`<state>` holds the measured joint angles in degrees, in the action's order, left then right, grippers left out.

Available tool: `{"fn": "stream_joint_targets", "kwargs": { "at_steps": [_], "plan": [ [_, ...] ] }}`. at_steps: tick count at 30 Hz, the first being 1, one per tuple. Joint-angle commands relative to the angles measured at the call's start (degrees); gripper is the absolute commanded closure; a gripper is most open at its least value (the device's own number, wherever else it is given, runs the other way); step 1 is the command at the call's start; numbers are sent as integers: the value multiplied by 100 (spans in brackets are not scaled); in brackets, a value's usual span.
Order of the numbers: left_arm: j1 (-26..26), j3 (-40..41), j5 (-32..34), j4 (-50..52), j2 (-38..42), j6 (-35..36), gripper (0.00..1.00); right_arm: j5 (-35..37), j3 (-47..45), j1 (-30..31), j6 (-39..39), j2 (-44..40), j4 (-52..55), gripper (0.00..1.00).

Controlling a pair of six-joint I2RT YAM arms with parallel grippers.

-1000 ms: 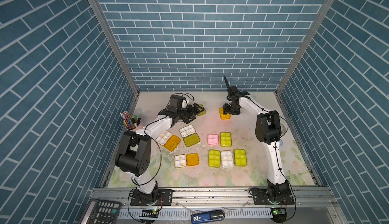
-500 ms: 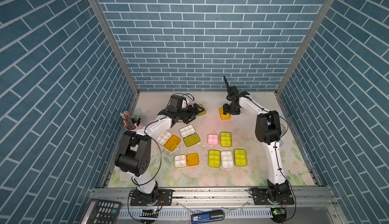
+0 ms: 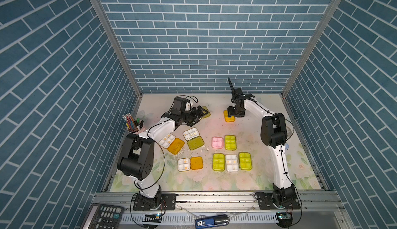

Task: Close pillboxes
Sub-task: Close the lid on the pillbox, then pick up the pillbox at the center of the board.

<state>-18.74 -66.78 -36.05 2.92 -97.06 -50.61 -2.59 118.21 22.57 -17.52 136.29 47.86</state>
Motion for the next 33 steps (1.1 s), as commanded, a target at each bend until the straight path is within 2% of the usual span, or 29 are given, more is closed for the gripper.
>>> {"fn": "stream_joint_targets", "kwargs": {
  "at_steps": [1, 7, 13, 18, 24, 33],
  "plan": [
    [17, -19, 10, 25, 91, 85, 9, 138, -112, 20, 170, 205, 242, 34],
    [23, -21, 2, 25, 108, 92, 9, -4, 343, 101, 281, 181, 235, 23],
    [24, -10, 28, 25, 133, 82, 9, 84, 1186, 217, 397, 669, 534, 21],
    [31, -10, -10, -8, 153, 66, 9, 187, 1746, 235, 466, 1057, 689, 21],
    [30, -2, -16, -11, 170, 58, 9, 303, 1994, 301, 543, 1300, 811, 21],
    [76, -2, -42, -37, 198, 42, 9, 503, 1991, 329, 600, 1393, 907, 29]
  ]
}}
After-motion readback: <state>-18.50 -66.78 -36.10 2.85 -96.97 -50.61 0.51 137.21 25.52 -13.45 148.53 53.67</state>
